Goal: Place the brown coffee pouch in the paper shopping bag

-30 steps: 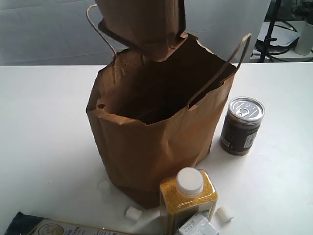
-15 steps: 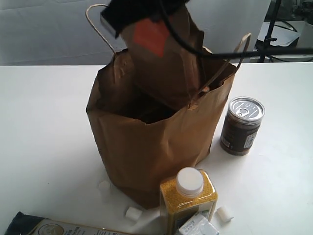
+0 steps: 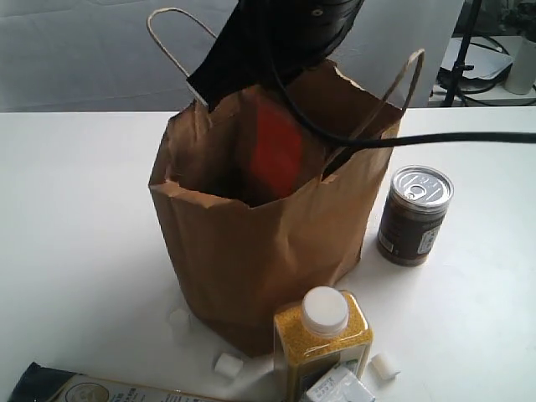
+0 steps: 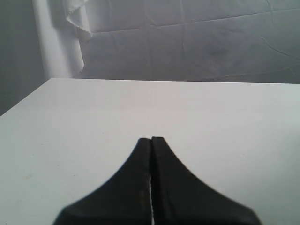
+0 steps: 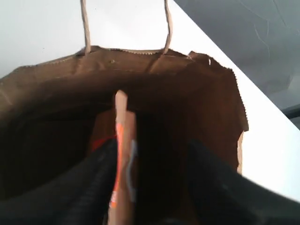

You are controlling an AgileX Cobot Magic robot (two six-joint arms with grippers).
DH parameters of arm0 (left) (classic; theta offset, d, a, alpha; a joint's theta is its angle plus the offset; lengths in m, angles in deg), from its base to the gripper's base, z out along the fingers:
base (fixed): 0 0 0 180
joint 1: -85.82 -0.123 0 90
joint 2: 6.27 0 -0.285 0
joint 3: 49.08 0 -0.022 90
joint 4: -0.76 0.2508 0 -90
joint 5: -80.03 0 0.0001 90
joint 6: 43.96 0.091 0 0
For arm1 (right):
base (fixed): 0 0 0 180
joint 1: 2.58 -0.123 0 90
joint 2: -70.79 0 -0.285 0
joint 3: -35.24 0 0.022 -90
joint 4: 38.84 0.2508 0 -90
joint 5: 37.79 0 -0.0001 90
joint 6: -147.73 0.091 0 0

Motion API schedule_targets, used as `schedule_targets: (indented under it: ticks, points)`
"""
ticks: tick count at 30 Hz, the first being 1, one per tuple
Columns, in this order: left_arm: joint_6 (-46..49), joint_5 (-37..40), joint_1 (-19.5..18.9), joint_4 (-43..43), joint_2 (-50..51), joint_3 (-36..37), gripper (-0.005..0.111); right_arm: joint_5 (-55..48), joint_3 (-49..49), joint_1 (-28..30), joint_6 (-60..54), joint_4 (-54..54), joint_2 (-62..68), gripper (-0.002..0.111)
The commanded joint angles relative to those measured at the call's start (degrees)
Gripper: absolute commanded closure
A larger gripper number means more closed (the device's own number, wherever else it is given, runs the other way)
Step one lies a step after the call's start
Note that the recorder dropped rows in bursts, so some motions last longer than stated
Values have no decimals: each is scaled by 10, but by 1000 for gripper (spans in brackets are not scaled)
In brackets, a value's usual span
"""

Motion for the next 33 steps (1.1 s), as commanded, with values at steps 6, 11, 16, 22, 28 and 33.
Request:
schedule_targets:
  ticks: [6,11,16,22,28,33]
  points:
    - [-2,-1,-2,3,-2,2,107,48,0,-2,1,-14,-40,67]
    - [-2,-1,-2,3,-2,2,107,127,0,-14,21,-14,-124,108]
    - [-2,-1,-2,3,-2,2,107,108,16,-14,40,-17,-201,108]
    - [-2,-1,-2,3,-2,2,107,117,135,-14,90,-17,-301,108]
    - [-2,-1,-2,3,-2,2,107,203,314,-14,192,-48,-414,108]
    - [-2,-1,-2,3,-2,2,107,243,441,-14,305,-114,-494,108]
